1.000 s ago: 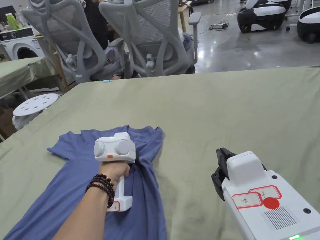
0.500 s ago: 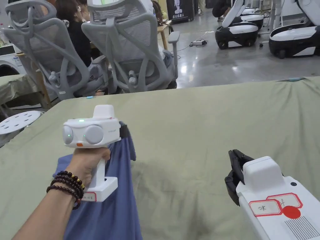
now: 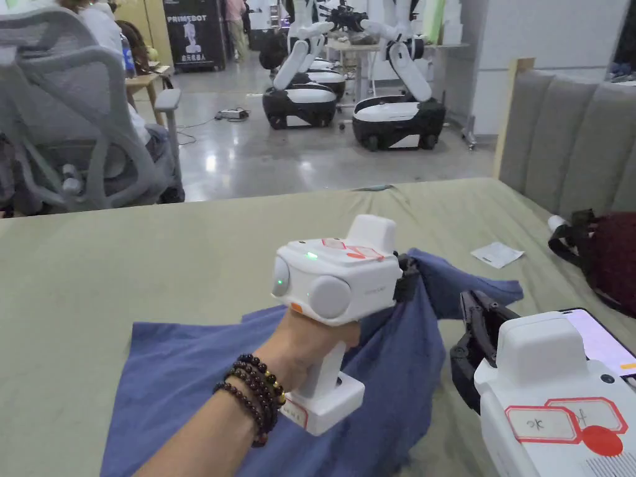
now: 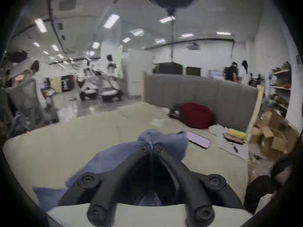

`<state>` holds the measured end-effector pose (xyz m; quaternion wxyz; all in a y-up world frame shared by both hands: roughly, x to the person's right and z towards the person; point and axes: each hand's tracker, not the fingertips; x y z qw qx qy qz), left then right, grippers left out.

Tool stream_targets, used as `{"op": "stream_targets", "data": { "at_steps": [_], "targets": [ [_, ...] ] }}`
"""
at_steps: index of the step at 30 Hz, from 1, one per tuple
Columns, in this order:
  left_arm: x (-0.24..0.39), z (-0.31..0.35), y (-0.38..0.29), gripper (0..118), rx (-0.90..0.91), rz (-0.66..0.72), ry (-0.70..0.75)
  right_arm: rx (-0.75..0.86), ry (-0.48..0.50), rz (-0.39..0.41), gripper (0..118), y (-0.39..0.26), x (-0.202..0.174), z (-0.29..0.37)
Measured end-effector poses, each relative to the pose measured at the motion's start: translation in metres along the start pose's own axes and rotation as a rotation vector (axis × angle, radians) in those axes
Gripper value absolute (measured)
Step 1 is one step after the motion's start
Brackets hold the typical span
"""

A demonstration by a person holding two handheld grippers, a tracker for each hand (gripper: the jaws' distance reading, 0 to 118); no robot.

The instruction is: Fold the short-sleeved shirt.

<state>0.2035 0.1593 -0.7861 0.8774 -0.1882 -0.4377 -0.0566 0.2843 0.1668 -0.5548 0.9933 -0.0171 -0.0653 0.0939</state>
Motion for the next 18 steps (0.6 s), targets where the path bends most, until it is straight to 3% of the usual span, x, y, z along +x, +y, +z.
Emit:
{"op": "stream_targets", "data": {
  "at_steps": [2, 5, 11, 12, 13, 14, 15, 17, 18],
  "targets": [
    [0.019, -0.049, -0.028, 0, -0.09, 0.007, -0.05, -0.025, -0.04, 0.002, 5, -0.008, 0.021, 0.002],
    [0.037, -0.105, -0.075, 1, -0.249, -0.055, -0.01, -0.058, -0.089, 0.001, 5, -0.021, 0.045, 0.006],
    [0.027, -0.118, -0.099, 3, -0.272, -0.008, 0.029, -0.091, -0.105, -0.032, 5, -0.04, 0.064, 0.0],
    [0.027, -0.111, -0.094, 10, -0.255, 0.003, 0.029, -0.094, -0.102, -0.037, 5, -0.041, 0.063, -0.002],
    [0.023, -0.105, -0.087, 30, -0.213, 0.02, 0.043, -0.102, -0.094, -0.043, 6, -0.043, 0.063, -0.007],
    [0.02, -0.098, -0.081, 81, -0.176, 0.021, 0.065, -0.107, -0.088, -0.049, 6, -0.044, 0.063, -0.01],
    [0.016, -0.088, -0.074, 118, -0.138, 0.022, 0.095, -0.112, -0.084, -0.054, 6, -0.043, 0.061, -0.013],
    [0.002, -0.051, -0.052, 102, 0.003, 0.087, 0.093, -0.116, -0.07, -0.068, 6, -0.042, 0.057, -0.016],
    [-0.006, -0.033, -0.045, 103, 0.035, 0.091, 0.097, -0.113, -0.059, -0.076, 6, -0.04, 0.055, -0.02]
  ]
}}
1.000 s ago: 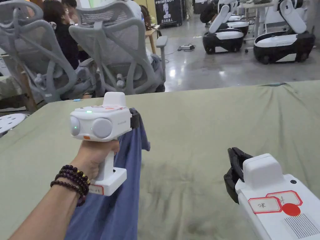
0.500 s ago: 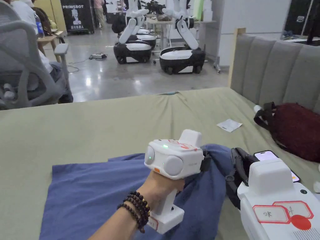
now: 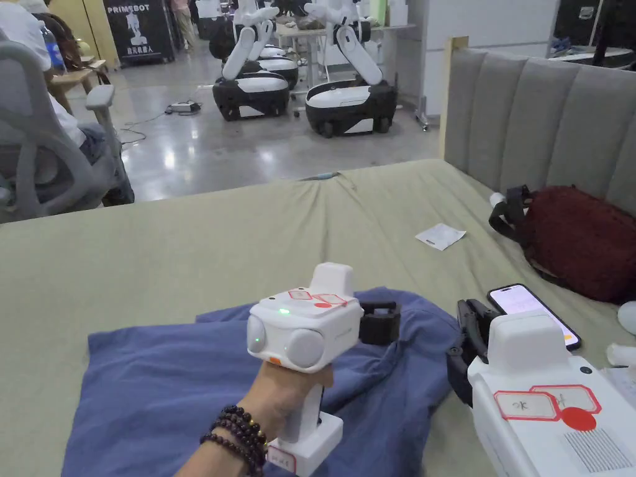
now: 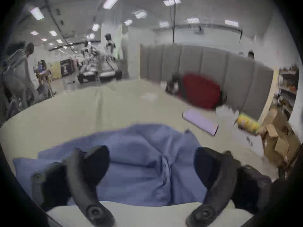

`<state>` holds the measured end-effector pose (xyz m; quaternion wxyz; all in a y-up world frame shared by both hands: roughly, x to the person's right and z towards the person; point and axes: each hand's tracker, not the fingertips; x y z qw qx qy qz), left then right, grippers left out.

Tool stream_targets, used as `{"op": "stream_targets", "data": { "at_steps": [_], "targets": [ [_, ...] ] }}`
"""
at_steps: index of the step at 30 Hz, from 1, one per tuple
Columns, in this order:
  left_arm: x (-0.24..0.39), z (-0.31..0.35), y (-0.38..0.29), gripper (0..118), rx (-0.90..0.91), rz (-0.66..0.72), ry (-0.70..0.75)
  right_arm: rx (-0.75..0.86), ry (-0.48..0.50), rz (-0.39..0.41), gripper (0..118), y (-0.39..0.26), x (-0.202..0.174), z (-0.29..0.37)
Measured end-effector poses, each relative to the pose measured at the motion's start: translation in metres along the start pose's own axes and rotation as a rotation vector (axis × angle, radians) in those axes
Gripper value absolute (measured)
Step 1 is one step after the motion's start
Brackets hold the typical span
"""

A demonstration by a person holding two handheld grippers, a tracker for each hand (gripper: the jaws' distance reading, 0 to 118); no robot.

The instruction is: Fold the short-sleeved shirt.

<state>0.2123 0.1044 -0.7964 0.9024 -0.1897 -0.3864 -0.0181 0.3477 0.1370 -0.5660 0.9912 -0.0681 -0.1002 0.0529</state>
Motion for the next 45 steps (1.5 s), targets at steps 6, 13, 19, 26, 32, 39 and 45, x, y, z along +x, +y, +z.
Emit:
{"op": "stream_targets", "data": {
  "at_steps": [6, 13, 19, 26, 32, 39, 45],
  "targets": [
    [-0.049, 0.122, 0.003, 103, 0.143, -0.002, 0.302, -0.007, 0.058, 0.004, 7, 0.005, -0.035, -0.018],
    [-0.115, 0.226, -0.037, 11, 0.151, 0.055, 0.588, -0.002, 0.123, 0.051, 7, 0.011, -0.081, -0.043],
    [-0.156, 0.235, -0.047, 0, 0.061, 0.107, 0.626, -0.002, 0.144, 0.058, 7, 0.013, -0.1, -0.047],
    [-0.25, 0.159, -0.038, 109, -0.135, 0.255, 0.568, -0.017, 0.19, 0.04, 9, -0.001, -0.11, -0.053],
    [-0.326, 0.078, -0.042, 103, -0.286, 0.214, 0.566, -0.081, 0.183, -0.007, 9, -0.019, -0.11, -0.069],
    [-0.321, 0.053, -0.064, 69, -0.41, 0.237, 0.578, -0.126, 0.152, 0.008, 9, -0.031, -0.107, -0.087],
    [-0.302, 0.067, -0.049, 1, -0.322, 0.25, 0.574, -0.176, 0.135, -0.006, 9, -0.035, -0.097, -0.093]
  ]
}}
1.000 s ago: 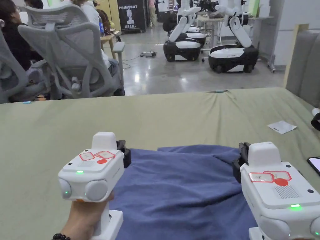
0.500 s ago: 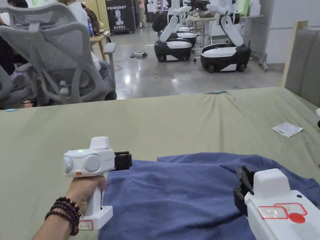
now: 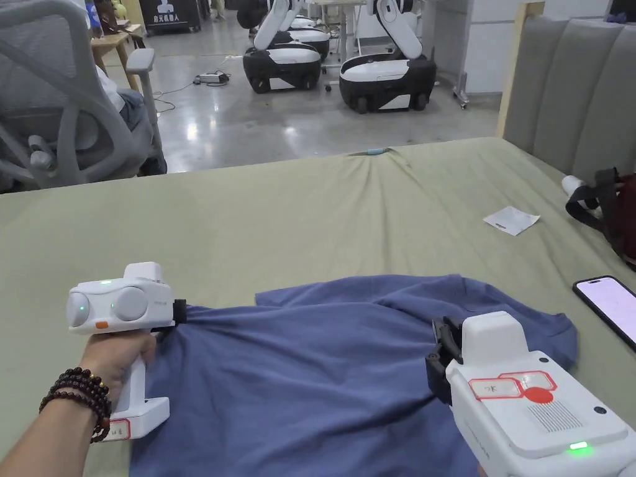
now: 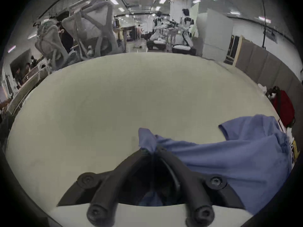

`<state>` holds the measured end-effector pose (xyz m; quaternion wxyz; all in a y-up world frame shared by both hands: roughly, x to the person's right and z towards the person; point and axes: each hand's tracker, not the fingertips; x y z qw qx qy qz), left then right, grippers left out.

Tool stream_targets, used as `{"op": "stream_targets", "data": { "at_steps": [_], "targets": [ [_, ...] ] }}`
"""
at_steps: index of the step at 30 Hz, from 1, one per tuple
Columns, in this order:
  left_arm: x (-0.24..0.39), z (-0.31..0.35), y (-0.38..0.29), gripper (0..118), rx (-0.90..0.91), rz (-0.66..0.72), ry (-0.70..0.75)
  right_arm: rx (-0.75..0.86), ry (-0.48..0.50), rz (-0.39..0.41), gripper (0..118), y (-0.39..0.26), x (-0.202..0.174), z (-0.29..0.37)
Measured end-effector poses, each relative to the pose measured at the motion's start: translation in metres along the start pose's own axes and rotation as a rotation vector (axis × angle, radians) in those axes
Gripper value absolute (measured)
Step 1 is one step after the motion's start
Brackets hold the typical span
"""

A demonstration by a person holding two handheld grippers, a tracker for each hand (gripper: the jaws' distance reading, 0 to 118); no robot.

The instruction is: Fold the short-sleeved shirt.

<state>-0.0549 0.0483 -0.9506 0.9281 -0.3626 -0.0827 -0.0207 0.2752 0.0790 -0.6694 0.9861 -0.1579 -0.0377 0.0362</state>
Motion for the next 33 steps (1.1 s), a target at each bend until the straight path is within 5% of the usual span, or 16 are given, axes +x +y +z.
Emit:
{"op": "stream_targets", "data": {
  "at_steps": [3, 4, 5, 6, 9, 13, 19, 21, 25, 30, 33],
  "targets": [
    [0.002, 0.012, 0.0, 1, 0.018, -0.013, -0.02, -0.047, -0.053, -0.123, 14, 0.002, 0.027, -0.002],
    [0.003, 0.017, 0.0, 1, 0.025, -0.016, -0.02, -0.083, -0.079, -0.144, 32, 0.002, 0.042, -0.006],
    [-0.002, 0.017, 0.001, 1, 0.028, -0.013, -0.025, -0.117, -0.105, -0.161, 81, 0.001, 0.054, -0.01],
    [-0.002, 0.021, 0.0, 1, 0.033, -0.007, -0.03, -0.157, -0.147, -0.186, 118, -0.002, 0.069, -0.015],
    [-0.007, 0.026, 0.0, 1, 0.043, -0.002, -0.034, -0.206, -0.189, -0.319, 113, -0.02, 0.116, -0.03],
    [-0.008, 0.031, 0.0, 1, 0.055, 0.008, -0.045, -0.422, -0.175, -0.335, 104, -0.041, 0.147, -0.048],
    [-0.008, 0.033, 0.0, 1, 0.048, -0.007, -0.036, -0.483, -0.097, -0.337, 43, -0.057, 0.137, -0.071],
    [-0.01, 0.038, -0.001, 1, 0.061, 0.016, -0.045, -0.44, -0.079, -0.307, 2, -0.053, 0.139, -0.065],
    [-0.015, 0.06, 0.004, 1, 0.119, 0.05, -0.063, -0.325, -0.026, -0.338, 2, -0.03, 0.14, -0.05],
    [-0.021, 0.126, 0.043, 1, 0.272, 0.096, -0.147, -0.127, 0.058, -0.286, 2, 0.049, 0.123, -0.03],
    [-0.028, 0.175, 0.079, 1, 0.379, 0.087, -0.131, -0.056, 0.017, -0.2, 2, 0.115, 0.106, -0.032]
  ]
}}
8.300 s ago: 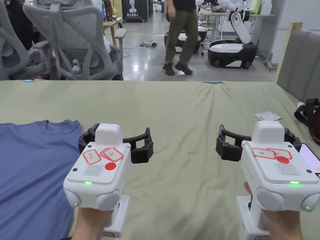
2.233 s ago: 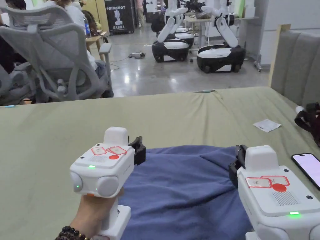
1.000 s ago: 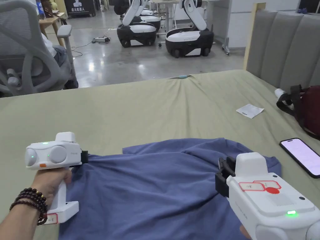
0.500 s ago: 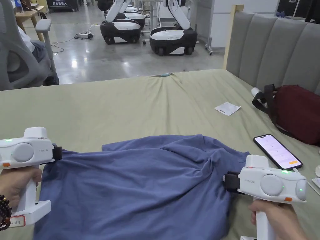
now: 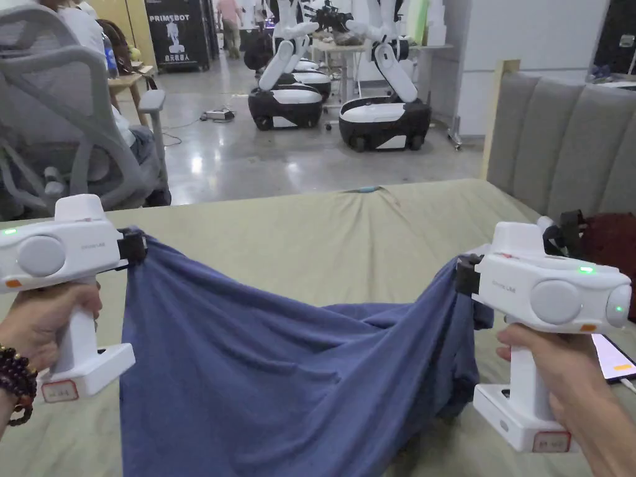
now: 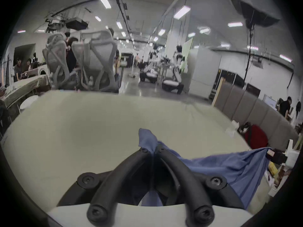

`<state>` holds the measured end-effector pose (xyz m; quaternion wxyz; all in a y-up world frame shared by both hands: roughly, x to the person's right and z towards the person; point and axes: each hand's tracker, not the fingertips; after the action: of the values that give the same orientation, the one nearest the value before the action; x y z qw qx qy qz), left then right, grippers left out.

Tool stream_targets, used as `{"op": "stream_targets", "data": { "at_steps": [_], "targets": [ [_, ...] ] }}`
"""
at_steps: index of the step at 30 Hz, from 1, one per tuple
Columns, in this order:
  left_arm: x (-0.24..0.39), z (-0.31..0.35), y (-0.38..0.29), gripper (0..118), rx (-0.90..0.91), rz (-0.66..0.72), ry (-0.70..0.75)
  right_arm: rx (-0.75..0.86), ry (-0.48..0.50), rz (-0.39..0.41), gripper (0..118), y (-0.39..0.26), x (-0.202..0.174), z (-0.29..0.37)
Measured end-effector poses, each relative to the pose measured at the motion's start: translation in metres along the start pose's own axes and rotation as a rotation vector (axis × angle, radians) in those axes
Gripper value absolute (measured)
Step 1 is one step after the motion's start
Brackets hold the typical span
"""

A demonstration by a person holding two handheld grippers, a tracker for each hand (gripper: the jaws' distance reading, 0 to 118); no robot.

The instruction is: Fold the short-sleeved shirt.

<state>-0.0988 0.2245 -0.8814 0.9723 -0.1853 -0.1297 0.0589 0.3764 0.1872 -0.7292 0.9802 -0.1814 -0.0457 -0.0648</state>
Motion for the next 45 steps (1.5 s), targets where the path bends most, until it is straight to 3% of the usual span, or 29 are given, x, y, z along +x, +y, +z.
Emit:
{"op": "stream_targets", "data": {
  "at_steps": [3, 6, 8, 15, 17, 19, 22, 29, 37, 42, 45],
  "targets": [
    [-0.009, 0.034, 0.048, 1, 0.119, -0.015, 0.06, 0.108, -0.021, 0.011, 2, 0.061, -0.015, 0.003],
    [-0.028, 0.062, 0.09, 1, 0.204, 0.011, 0.137, 0.163, -0.112, 0.081, 2, 0.118, -0.029, 0.005],
    [-0.043, 0.075, 0.112, 1, 0.229, 0.035, 0.175, 0.173, -0.144, 0.074, 2, 0.152, -0.029, 0.0],
    [-0.05, 0.09, 0.174, 1, 0.349, -0.002, 0.195, 0.228, -0.124, 0.122, 2, 0.25, -0.042, -0.026],
    [-0.047, 0.086, 0.187, 1, 0.367, 0.003, 0.193, 0.234, -0.134, 0.095, 2, 0.27, -0.045, -0.031],
    [-0.046, 0.08, 0.197, 1, 0.373, 0.002, 0.204, 0.204, -0.121, 0.019, 2, 0.287, -0.041, -0.036],
    [-0.042, 0.074, 0.203, 1, 0.398, -0.037, 0.206, 0.234, -0.121, 0.049, 2, 0.299, -0.037, -0.043],
    [-0.04, 0.058, 0.177, 1, 0.397, -0.007, 0.18, 0.237, -0.112, 0.056, 2, 0.271, -0.027, -0.045],
    [-0.046, 0.019, 0.072, 1, 0.226, -0.022, 0.16, 0.05, -0.072, 0.051, 2, 0.177, -0.008, -0.086],
    [-0.051, 0.047, 0.035, 1, 0.219, 0.051, 0.121, 0.057, -0.043, 0.033, 2, 0.129, 0.006, -0.053],
    [-0.052, 0.079, -0.007, 1, 0.155, 0.037, 0.123, -0.018, -0.05, 0.134, 2, 0.074, 0.01, -0.017]
  ]
}}
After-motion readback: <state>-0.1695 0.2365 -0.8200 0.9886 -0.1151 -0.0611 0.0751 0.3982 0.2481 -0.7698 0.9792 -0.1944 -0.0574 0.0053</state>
